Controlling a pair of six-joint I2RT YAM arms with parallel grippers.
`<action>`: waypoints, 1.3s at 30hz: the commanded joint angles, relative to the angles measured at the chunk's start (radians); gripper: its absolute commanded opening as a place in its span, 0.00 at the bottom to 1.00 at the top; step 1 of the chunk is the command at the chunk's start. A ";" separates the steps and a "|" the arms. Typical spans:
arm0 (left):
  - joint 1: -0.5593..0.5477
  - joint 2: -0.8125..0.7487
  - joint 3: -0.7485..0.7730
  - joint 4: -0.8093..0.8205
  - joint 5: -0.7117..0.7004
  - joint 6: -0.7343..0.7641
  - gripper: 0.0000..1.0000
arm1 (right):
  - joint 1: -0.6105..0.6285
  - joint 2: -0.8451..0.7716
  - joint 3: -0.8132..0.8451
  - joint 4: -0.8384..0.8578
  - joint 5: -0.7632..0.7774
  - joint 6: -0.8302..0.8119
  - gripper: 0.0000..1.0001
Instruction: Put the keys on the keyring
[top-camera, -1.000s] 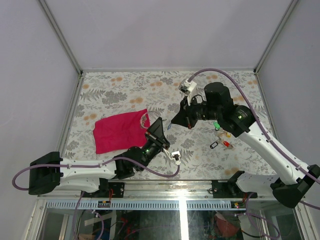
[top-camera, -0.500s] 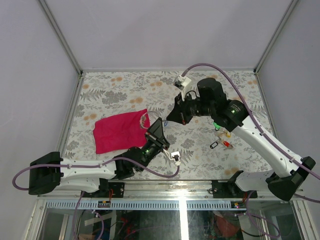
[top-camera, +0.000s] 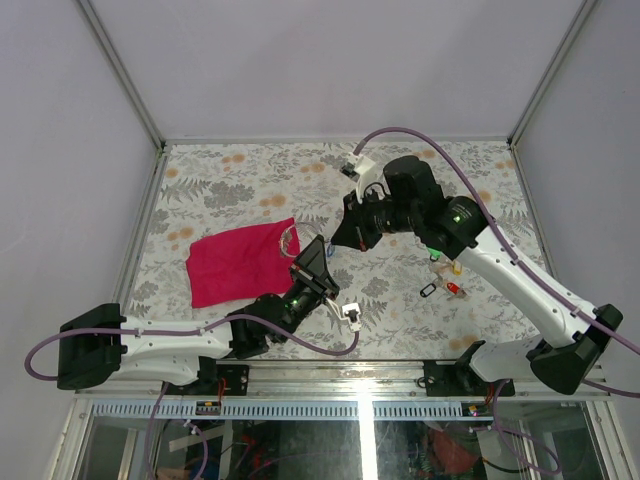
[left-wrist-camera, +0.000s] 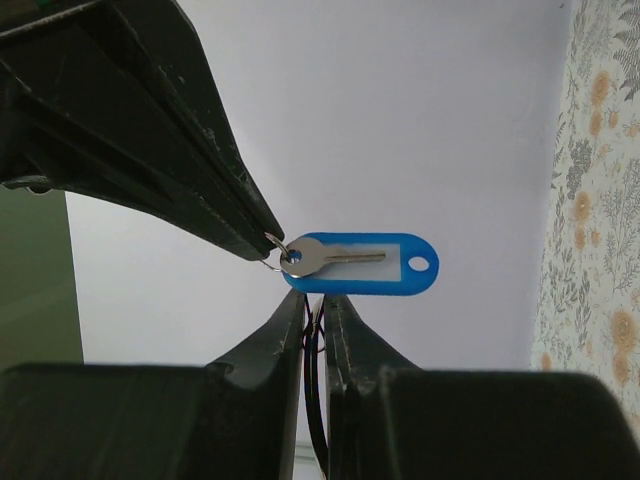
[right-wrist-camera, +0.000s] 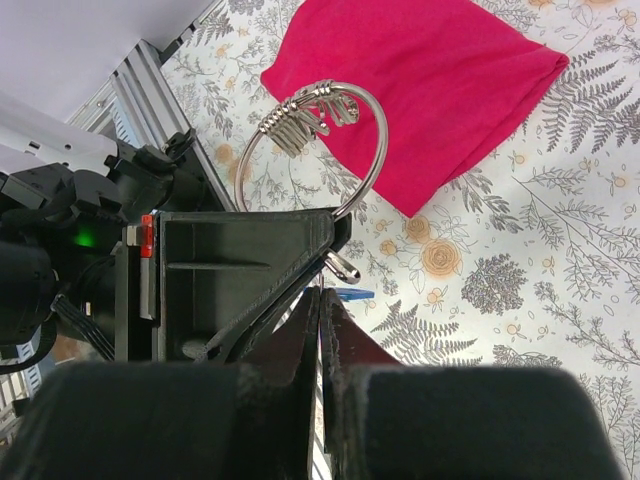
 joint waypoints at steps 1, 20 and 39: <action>-0.005 -0.008 -0.005 0.080 -0.019 0.040 0.00 | 0.011 0.019 0.060 -0.002 0.024 0.026 0.00; -0.006 -0.008 -0.004 0.066 -0.022 0.043 0.00 | 0.023 0.078 0.123 -0.073 0.064 0.047 0.00; -0.005 0.006 -0.003 0.051 -0.027 0.046 0.00 | 0.039 0.117 0.178 -0.132 0.114 0.089 0.00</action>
